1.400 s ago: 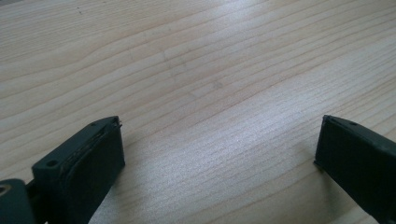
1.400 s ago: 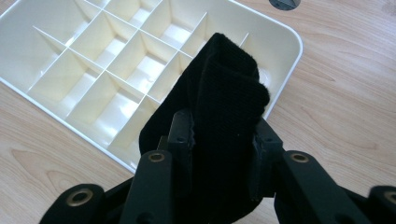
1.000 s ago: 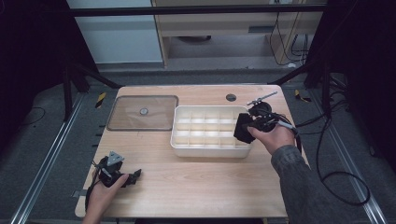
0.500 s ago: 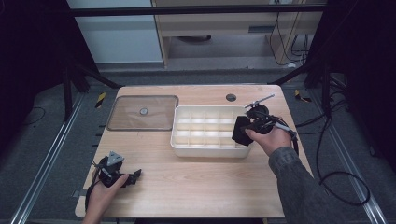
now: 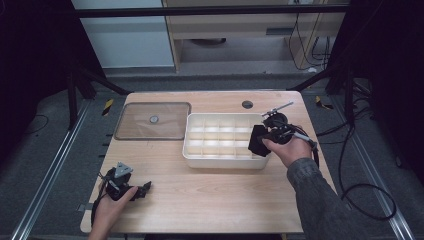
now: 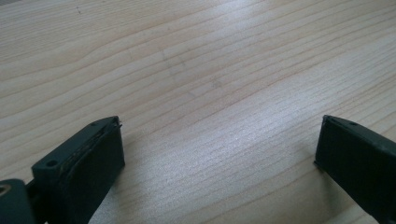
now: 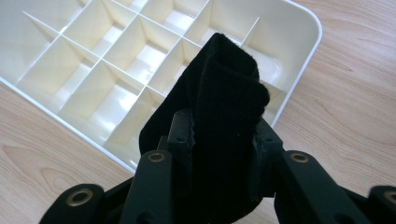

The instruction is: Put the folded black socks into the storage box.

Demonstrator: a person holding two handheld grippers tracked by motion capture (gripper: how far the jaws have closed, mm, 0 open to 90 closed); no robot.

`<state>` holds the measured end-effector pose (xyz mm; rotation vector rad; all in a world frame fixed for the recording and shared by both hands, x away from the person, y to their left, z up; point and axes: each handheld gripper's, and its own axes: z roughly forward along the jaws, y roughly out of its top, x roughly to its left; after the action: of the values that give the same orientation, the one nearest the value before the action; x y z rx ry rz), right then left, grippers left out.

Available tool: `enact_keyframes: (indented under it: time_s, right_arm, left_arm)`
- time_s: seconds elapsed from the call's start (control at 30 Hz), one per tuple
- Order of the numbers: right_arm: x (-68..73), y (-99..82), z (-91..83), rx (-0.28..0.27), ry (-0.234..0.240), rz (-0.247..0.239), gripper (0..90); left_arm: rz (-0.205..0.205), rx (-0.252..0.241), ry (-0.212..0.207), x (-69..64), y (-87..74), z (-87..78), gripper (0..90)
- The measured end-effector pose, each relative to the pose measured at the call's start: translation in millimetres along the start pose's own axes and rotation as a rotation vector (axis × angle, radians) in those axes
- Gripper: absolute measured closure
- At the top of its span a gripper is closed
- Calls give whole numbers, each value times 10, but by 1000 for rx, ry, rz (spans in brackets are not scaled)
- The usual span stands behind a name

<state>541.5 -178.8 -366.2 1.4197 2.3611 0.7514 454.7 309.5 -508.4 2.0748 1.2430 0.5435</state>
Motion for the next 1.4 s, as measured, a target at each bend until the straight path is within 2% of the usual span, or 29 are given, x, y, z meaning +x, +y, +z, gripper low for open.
enact_keyframes:
  time_s: [0.27, 0.67, 0.87, 1.03, 1.4]
  right_arm:
    - [25, 3, 30, 8, -10, -16, 677]
    - [20, -50, 87, 9, -3, 4, 678]
    - [1, -41, 146, 25, -25, -3, 678]
    - [-23, -24, 217, 46, -63, -13, 678]
    - [-21, -30, 300, 71, -93, -38, 679]
  left_arm:
    - [0, 0, 0, 0, -1, 0, 3]
    - [0, 1, 1, -1, -2, -3, 3]
    - [-1, 0, 2, -4, -4, -4, 3]
    - [-2, 0, 1, -7, -8, -7, 3]
    - [-1, 0, 0, -7, -9, -9, 3]
